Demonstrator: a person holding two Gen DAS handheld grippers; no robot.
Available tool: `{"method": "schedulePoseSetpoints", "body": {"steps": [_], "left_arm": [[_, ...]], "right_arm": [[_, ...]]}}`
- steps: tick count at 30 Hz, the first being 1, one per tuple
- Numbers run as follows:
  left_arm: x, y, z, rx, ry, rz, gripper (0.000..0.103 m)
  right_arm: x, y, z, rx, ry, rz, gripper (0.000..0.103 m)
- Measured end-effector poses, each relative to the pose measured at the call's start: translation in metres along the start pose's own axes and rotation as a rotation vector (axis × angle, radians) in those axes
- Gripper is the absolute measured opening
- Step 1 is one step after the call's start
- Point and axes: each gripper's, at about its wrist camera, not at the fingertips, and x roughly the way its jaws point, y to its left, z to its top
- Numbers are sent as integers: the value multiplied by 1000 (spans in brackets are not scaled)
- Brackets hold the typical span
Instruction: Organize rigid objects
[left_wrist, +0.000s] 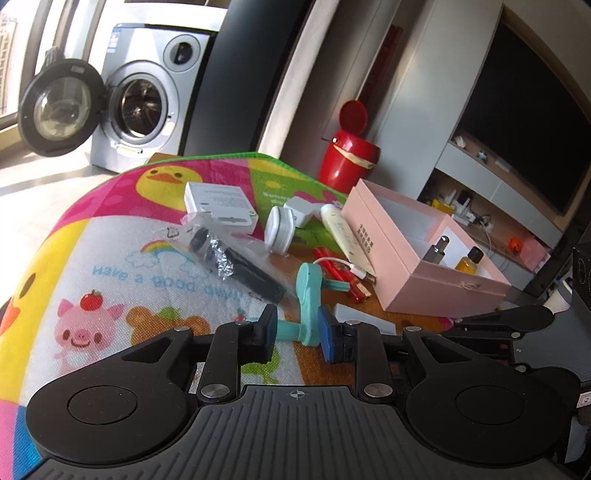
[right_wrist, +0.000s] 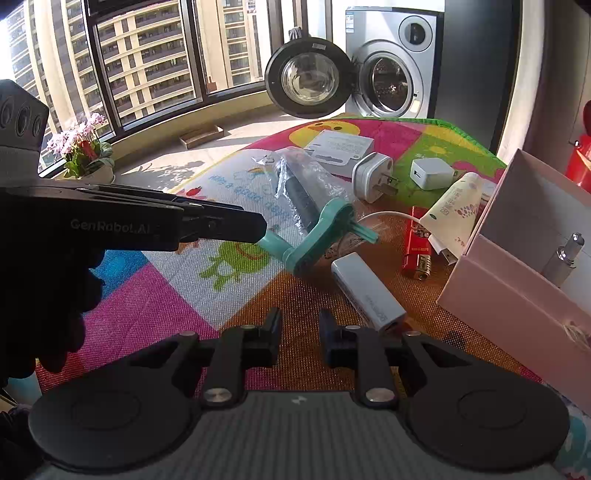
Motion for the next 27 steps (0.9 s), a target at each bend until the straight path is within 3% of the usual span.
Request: {"method": "schedulePoseSetpoints", "body": {"steps": [1,5,9,17,22,27], "left_arm": [[2,-4,2,17,0,2,27],[21,-20,11,111,17,17,27],[44,-27,15,134,44,76,27],[49,-28,-2,235,86,111,26],[25,-20,-10,237,113,106,23],[1,-17,-26,258,159,105,23]], "right_arm": [[-5,-2,-4,2,-12,-25,39],[-14,-11,-12,28,-29,-75,42],[-19,-15,-20,49,-45,-94,45],[-16,-20,-23,41,-74,-147,49],[-21,-16,-2,33,-139,-113,49],[-6,-16,50,43,-184,-73,52]]}}
